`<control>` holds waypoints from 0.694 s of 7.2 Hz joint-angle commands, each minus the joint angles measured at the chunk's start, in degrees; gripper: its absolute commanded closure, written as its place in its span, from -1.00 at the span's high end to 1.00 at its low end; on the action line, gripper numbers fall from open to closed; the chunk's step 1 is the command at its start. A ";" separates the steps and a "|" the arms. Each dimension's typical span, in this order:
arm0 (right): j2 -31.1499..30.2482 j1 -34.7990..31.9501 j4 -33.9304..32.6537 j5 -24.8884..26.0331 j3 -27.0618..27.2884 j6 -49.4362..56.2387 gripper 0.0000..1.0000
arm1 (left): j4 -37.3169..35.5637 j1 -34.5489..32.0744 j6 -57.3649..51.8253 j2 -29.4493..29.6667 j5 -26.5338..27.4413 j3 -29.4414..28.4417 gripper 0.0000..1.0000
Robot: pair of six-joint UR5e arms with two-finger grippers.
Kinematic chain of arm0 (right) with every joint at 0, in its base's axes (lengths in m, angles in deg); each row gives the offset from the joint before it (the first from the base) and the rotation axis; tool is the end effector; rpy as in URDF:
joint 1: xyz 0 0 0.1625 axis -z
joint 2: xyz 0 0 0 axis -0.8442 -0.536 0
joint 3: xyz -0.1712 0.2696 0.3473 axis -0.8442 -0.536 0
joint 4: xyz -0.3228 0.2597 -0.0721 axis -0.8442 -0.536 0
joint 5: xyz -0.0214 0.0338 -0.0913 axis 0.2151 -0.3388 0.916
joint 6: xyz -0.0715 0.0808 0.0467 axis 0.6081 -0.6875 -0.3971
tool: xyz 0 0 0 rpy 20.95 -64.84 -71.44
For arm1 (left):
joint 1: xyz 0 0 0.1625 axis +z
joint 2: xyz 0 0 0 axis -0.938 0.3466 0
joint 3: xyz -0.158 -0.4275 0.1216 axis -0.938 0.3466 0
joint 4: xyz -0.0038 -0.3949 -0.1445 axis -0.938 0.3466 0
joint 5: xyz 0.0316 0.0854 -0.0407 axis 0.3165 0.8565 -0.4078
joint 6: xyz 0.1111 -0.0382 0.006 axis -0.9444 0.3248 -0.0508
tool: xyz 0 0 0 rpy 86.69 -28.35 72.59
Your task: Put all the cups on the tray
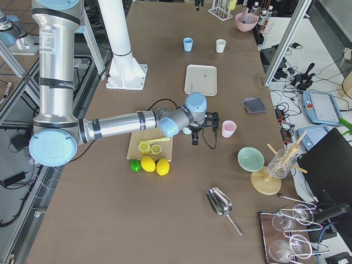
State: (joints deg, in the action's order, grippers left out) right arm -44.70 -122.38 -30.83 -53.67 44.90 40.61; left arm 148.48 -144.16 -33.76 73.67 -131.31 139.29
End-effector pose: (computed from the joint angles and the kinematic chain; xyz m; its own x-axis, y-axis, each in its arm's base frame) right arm -0.1697 -0.4771 0.5695 0.5711 0.0158 0.8208 -0.0650 0.9975 0.0260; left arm 0.0865 -0.5003 0.5858 0.6207 0.4241 -0.6594 -0.2020 0.8991 0.3883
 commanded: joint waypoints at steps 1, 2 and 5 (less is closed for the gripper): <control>3.31 7.81 0.30 5.51 -0.14 -9.03 1.00 | 0.19 -0.01 0.03 0.33 0.11 -0.37 0.96; 3.42 10.10 0.30 6.14 -0.66 -9.16 0.98 | 0.19 -0.01 0.12 0.42 0.11 -0.46 0.96; 3.42 12.58 0.39 6.41 -1.29 -9.16 0.64 | 0.46 0.17 4.69 0.86 0.20 -1.07 0.96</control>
State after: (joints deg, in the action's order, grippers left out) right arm -41.32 -110.45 -30.47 -47.41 43.79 31.53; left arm 148.83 -144.04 -30.01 74.44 -131.18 138.64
